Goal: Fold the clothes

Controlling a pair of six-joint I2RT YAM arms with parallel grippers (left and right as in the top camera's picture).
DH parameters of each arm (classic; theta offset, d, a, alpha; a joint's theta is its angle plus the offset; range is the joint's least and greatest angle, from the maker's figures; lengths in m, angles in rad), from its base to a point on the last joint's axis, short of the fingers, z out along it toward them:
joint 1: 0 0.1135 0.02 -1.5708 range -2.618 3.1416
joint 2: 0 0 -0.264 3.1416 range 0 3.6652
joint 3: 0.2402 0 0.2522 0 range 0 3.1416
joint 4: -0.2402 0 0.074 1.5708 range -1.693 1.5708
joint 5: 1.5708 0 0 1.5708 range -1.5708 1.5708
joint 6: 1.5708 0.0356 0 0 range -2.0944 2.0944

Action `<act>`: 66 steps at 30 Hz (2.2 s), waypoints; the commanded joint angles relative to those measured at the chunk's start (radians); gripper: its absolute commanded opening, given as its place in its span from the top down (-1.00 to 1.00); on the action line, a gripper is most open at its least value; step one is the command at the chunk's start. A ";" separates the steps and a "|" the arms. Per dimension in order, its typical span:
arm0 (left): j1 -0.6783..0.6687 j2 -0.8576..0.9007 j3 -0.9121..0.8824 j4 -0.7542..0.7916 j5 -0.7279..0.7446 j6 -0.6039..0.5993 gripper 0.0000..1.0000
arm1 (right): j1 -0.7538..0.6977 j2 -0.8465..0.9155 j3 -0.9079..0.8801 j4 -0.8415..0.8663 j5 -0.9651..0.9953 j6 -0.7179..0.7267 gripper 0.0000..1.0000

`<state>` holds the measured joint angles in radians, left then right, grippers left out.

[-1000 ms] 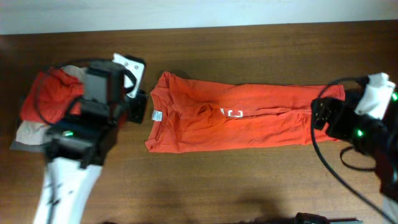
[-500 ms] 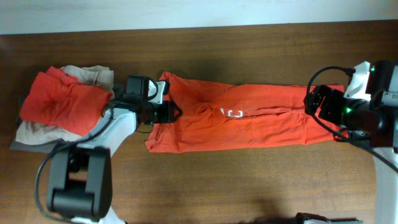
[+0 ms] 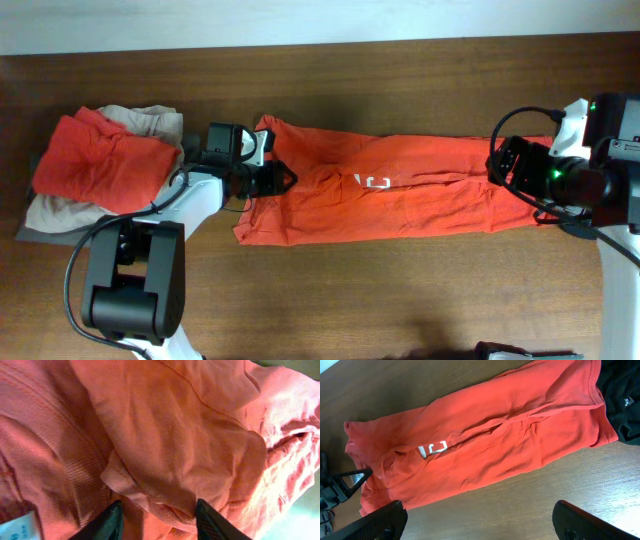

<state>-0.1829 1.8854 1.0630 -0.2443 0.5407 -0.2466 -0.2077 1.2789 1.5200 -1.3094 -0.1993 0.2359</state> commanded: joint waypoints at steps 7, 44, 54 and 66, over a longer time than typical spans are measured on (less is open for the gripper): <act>0.001 0.001 0.006 0.012 0.012 -0.007 0.37 | -0.002 -0.003 0.002 0.005 0.002 0.005 -0.96; -0.021 0.041 0.042 0.048 -0.145 0.100 0.74 | -0.002 -0.003 0.002 0.007 0.002 0.005 -0.96; -0.021 0.026 0.131 -0.081 -0.095 0.100 0.99 | -0.002 -0.003 0.002 0.007 0.002 0.005 -0.96; -0.021 0.004 0.346 -0.464 -0.092 0.106 0.99 | -0.002 -0.003 0.002 0.007 0.029 0.005 -0.96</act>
<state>-0.2039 1.9076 1.3811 -0.6743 0.4335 -0.1535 -0.2077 1.2789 1.5200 -1.3052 -0.1955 0.2359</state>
